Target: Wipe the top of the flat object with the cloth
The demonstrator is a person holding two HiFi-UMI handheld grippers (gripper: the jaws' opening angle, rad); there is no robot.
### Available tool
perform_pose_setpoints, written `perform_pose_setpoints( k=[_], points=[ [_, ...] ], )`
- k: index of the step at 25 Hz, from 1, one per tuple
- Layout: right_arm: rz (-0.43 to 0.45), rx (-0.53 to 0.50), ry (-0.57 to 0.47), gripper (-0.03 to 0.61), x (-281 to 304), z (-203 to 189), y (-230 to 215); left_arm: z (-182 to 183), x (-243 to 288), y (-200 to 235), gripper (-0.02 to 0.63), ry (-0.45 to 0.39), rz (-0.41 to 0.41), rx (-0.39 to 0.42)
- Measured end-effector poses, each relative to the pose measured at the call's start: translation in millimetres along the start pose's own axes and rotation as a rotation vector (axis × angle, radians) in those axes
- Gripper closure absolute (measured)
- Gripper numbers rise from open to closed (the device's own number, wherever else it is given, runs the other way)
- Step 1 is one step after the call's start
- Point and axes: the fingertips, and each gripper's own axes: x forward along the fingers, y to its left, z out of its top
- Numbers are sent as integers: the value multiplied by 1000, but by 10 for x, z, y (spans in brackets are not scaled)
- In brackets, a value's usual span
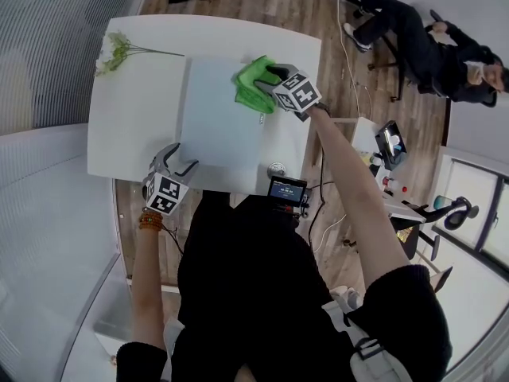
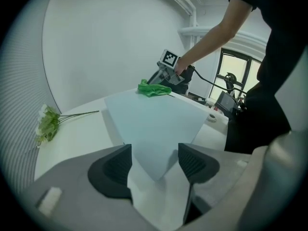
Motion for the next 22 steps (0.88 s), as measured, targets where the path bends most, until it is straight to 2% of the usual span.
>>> perform_pose_setpoints(
  k=[10, 13, 22],
  points=[
    [-43, 42, 16, 350, 40, -21, 41, -65, 107, -20, 302, 45, -61, -17],
    [-47, 65, 2, 377, 35, -37, 88, -59, 118, -18, 301, 59, -68, -16],
    [-45, 96, -23, 388, 6, -97, 218, -51, 132, -26, 296, 92, -72, -23]
  ],
)
